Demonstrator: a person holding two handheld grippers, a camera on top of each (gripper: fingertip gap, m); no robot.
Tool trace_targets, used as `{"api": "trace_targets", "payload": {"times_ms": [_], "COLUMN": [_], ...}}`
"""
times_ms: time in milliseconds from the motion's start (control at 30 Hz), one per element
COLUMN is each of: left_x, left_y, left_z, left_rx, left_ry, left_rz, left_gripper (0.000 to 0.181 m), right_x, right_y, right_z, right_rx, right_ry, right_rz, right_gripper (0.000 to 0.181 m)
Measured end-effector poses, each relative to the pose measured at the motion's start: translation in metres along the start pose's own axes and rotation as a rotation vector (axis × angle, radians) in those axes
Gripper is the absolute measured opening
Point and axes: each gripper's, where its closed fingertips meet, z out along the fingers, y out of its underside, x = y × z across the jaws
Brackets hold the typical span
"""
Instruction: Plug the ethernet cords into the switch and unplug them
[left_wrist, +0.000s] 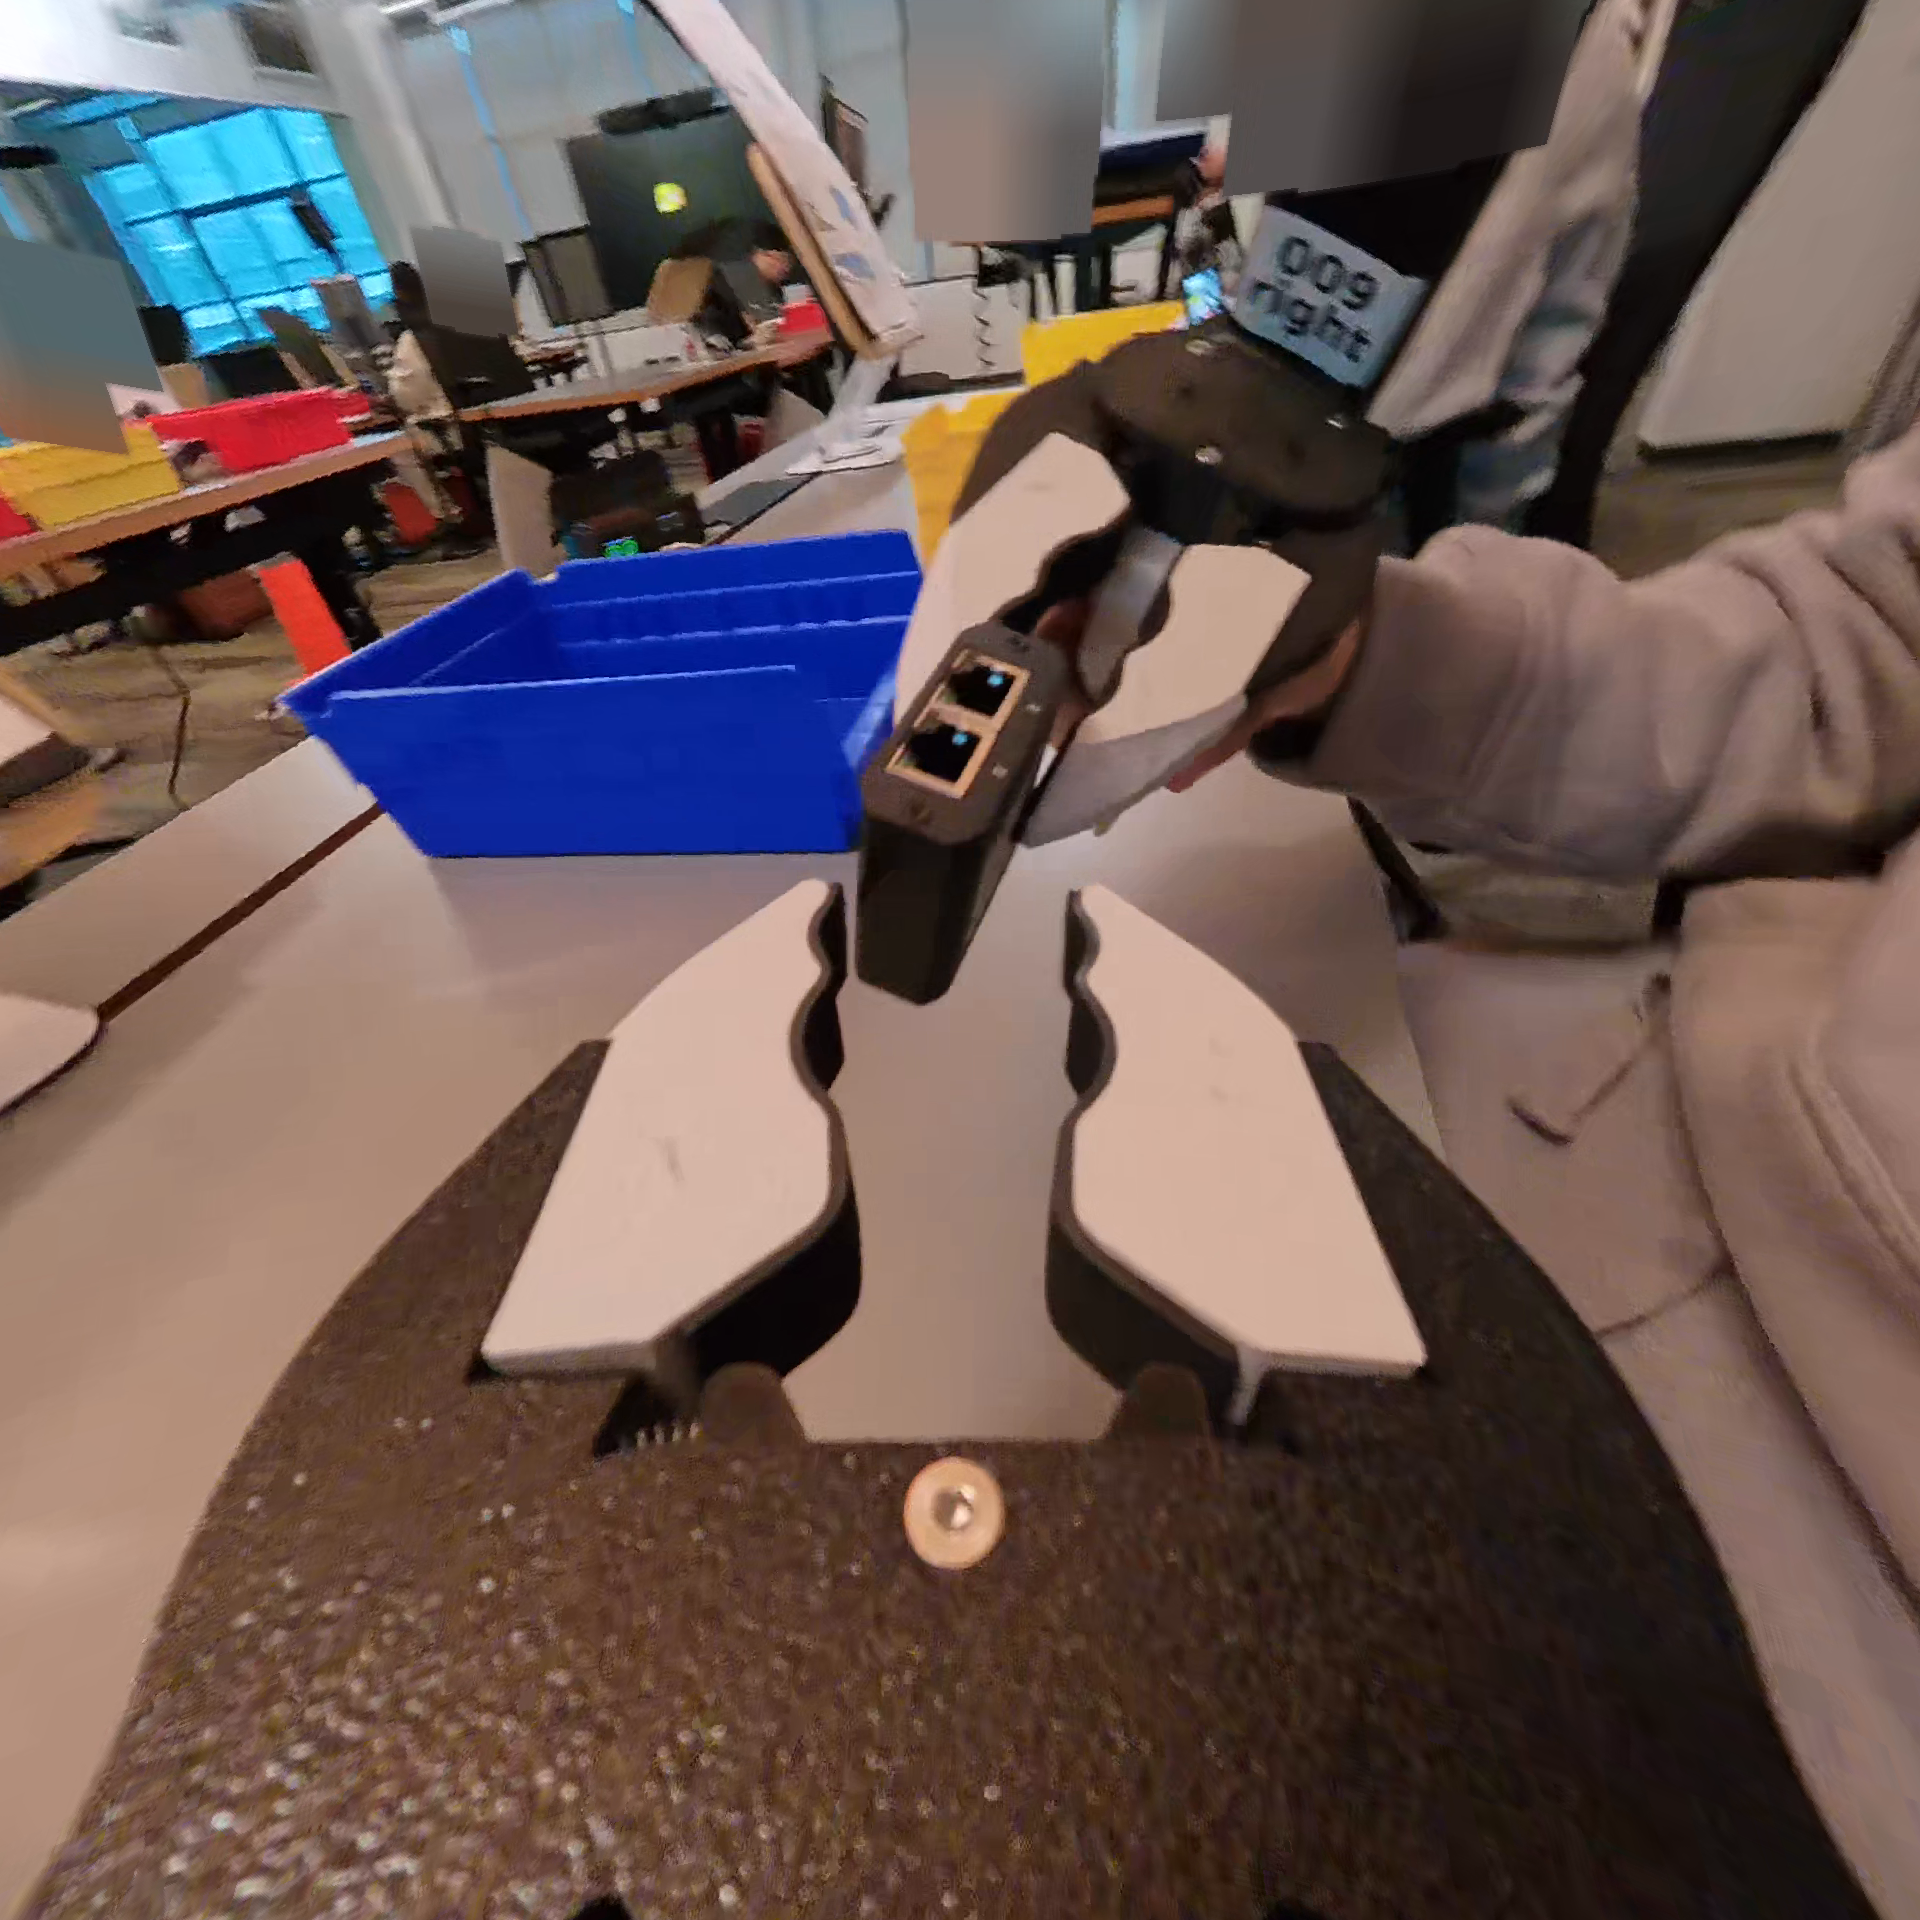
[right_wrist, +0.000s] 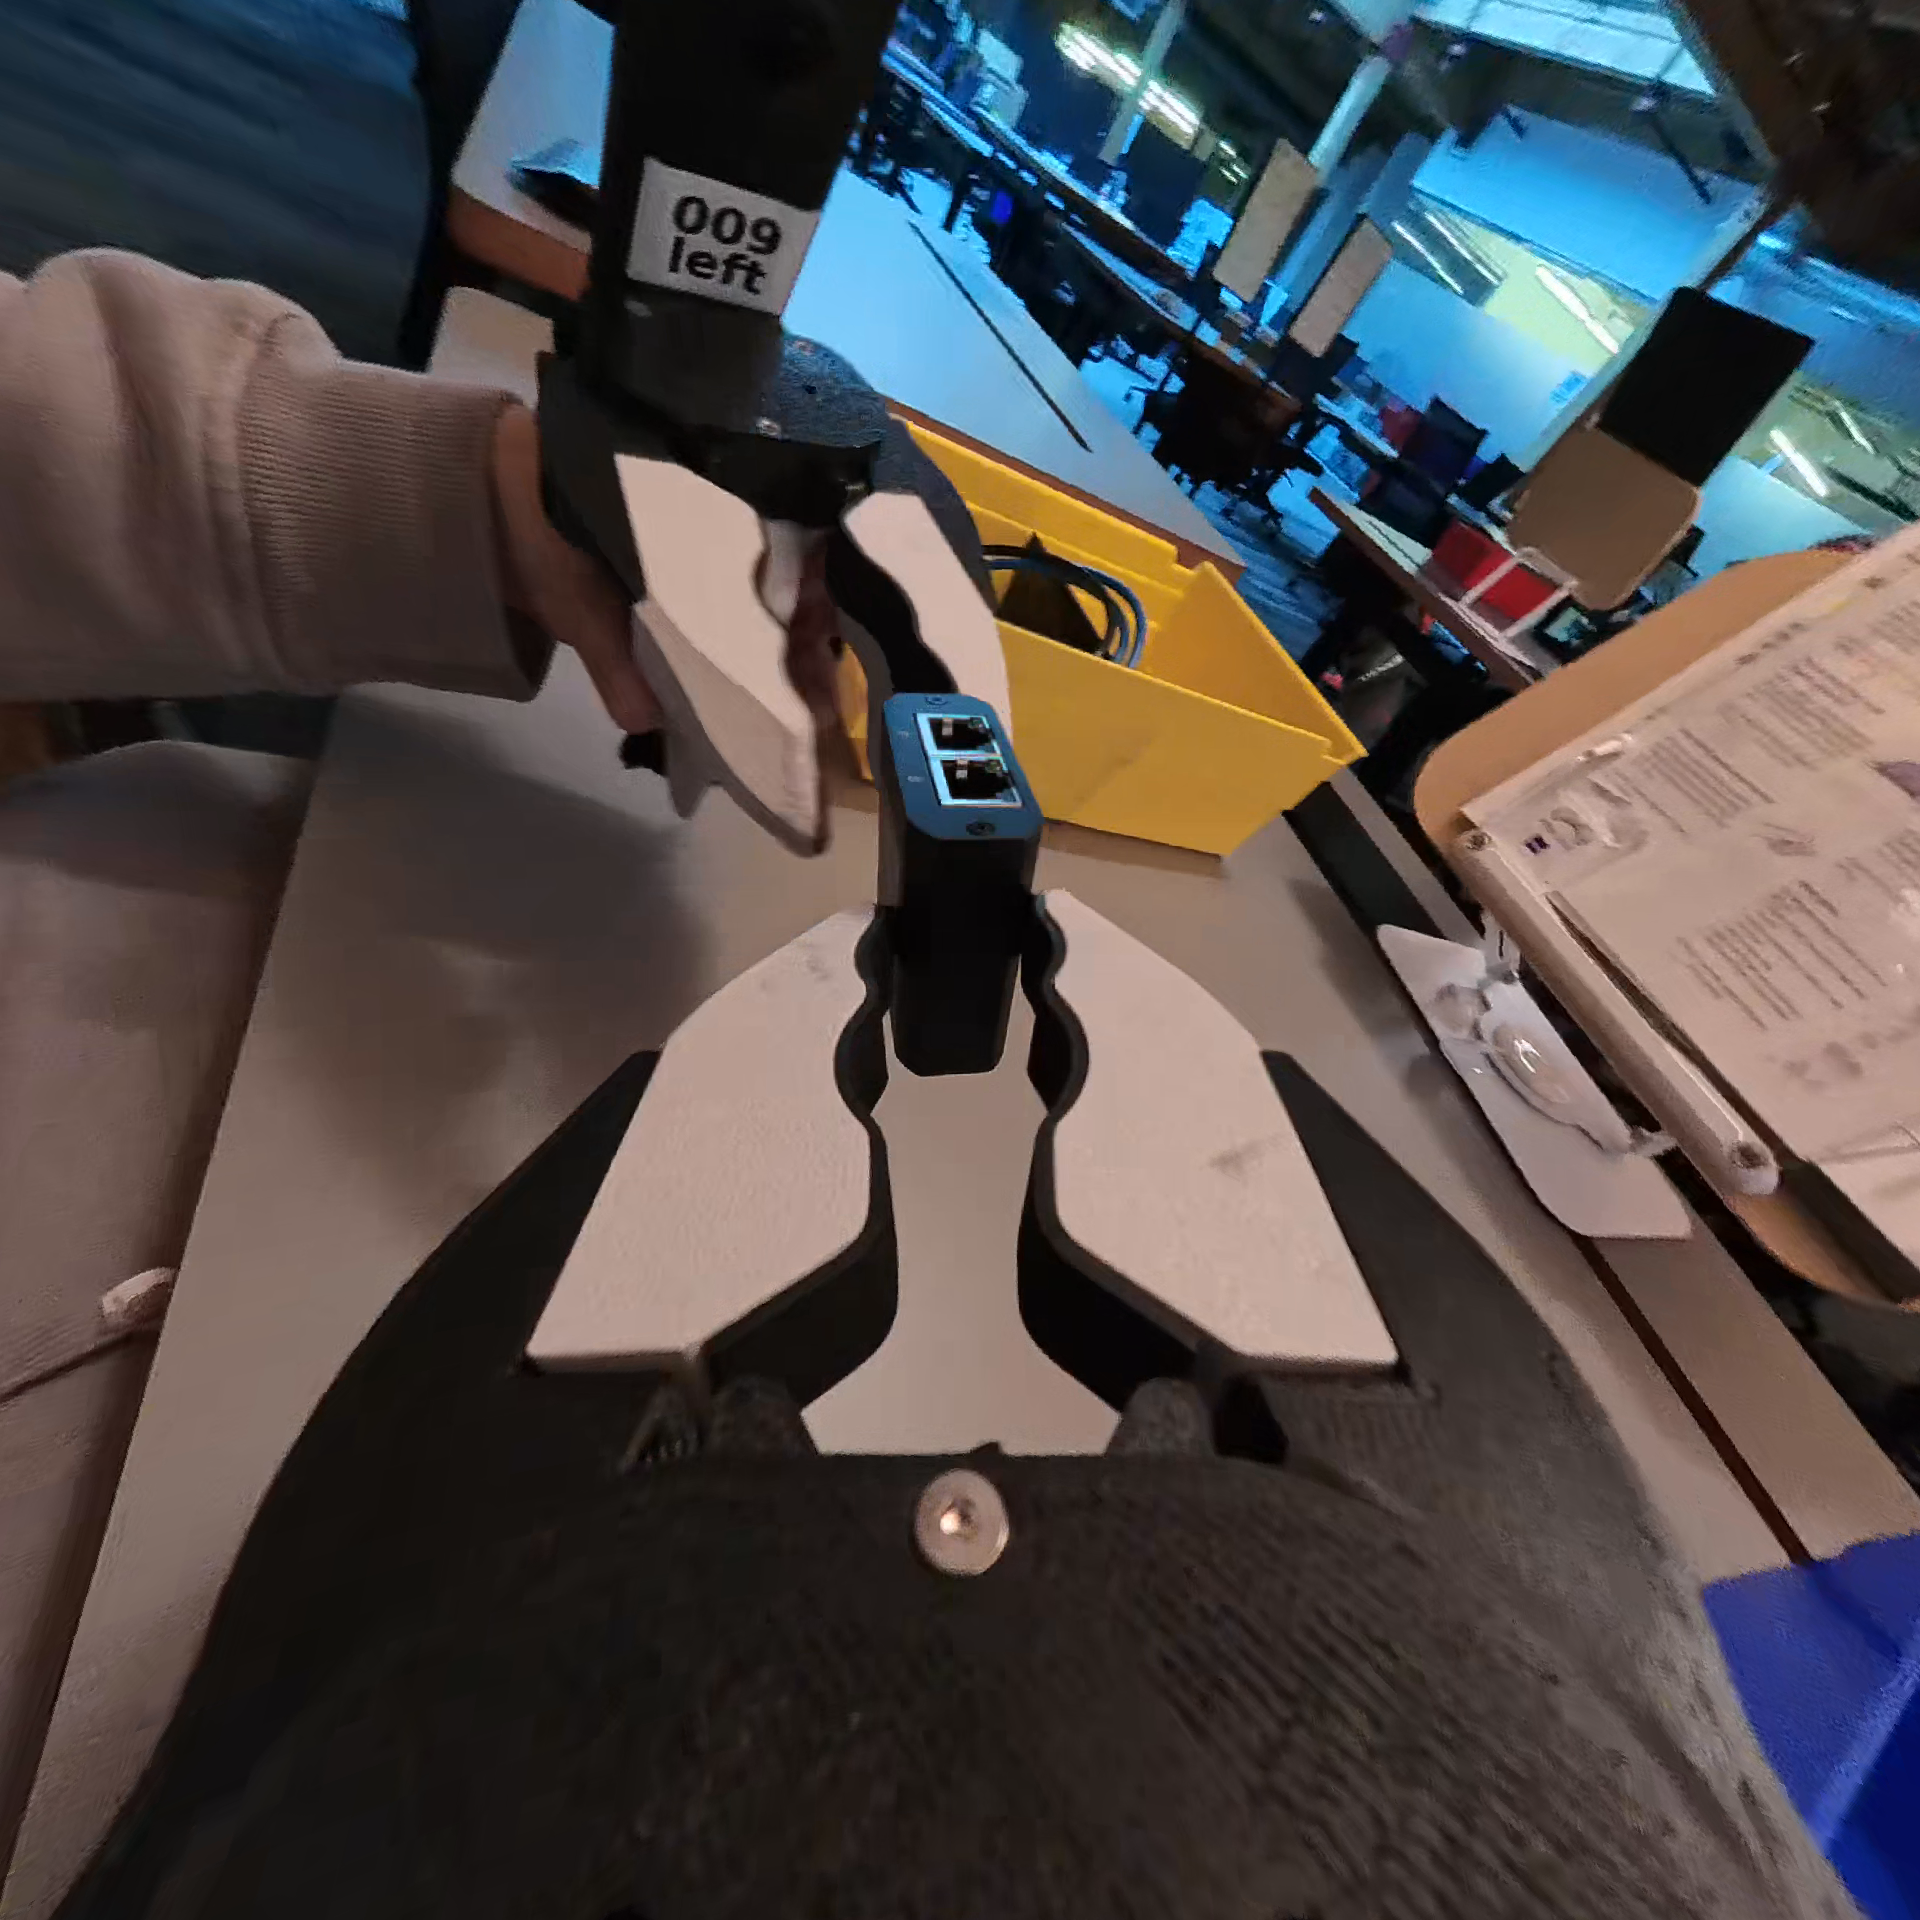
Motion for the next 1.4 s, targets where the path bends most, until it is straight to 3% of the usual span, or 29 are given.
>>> {"api": "trace_targets", "payload": {"times_ms": [133,267,400,467,567,700,800,900,1033,1100,1233,1300,1400], "left_x": [0.000,-0.022,-0.052,-0.054,-0.045,-0.036,-0.033,-0.029,-0.034,-0.029,-0.013,0.000,0.001], "left_y": [-0.002,-0.006,-0.014,-0.013,-0.016,-0.011,-0.009,-0.010,0.000,0.004,0.016,0.012,0.015], "left_z": [0.000,0.003,0.001,0.006,0.020,0.034,0.037,0.037,0.027,0.026,0.031,0.033,0.034], "left_rx": [0.021,0.091,0.232,0.276,0.357,0.368,0.324,0.234,0.014,-0.064,-0.150,-0.128,-0.113], "left_ry": [-0.015,-0.099,-0.272,-0.314,-0.287,-0.278,-0.263,-0.240,-0.291,-0.265,-0.136,-0.022,0.025], "left_rz": [0.066,-0.157,-0.490,-0.612,-0.794,-0.867,-0.847,-0.687,-0.513,-0.505,-0.570,-0.629,-0.768], "left_gripper": [0.023,0.023,0.023,0.023,0.023,0.023,0.023,0.024,0.055,0.058,0.054,0.029,0.025], "right_x": [-0.006,0.020,0.039,0.045,0.047,0.051,0.050,0.047,0.035,0.030,0.012,0.011,0.007], "right_y": [0.000,0.000,0.016,0.019,0.024,0.029,0.032,0.033,0.035,0.036,0.034,0.033,0.037], "right_z": [0.002,0.004,0.011,0.014,0.018,0.011,0.008,0.007,0.003,0.005,0.013,0.014,0.013], "right_rx": [-0.012,0.059,-0.047,-0.066,-0.099,-0.104,-0.098,-0.083,-0.099,-0.128,-0.127,-0.108,-0.085], "right_ry": [-0.032,0.193,0.407,0.506,0.564,0.585,0.522,0.411,0.275,0.248,0.161,0.169,0.121], "right_rz": [-0.012,0.016,0.001,0.018,0.002,-0.012,-0.007,0.034,-0.082,-0.118,-0.178,-0.202,-0.147], "right_gripper": [0.025,0.046,0.084,0.088,0.091,0.062,0.062,0.062,0.062,0.062,0.062,0.062,0.062]}}
